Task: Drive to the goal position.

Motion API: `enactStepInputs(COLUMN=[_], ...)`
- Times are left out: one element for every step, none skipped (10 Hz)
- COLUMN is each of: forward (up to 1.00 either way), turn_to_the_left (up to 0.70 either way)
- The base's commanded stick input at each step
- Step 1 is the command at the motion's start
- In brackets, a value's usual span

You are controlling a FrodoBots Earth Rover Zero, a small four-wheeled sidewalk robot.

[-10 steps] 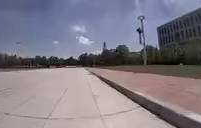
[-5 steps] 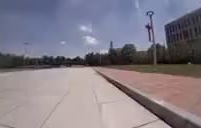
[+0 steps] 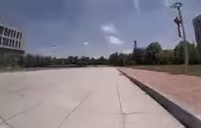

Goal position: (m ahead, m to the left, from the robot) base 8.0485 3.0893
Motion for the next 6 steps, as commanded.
enactStepInputs(forward=[0.70,0.70,0.70,0.70,0.70,0.70], turn_to_the_left=[0.35,0.35,0.35,0.35,0.35,0.35])
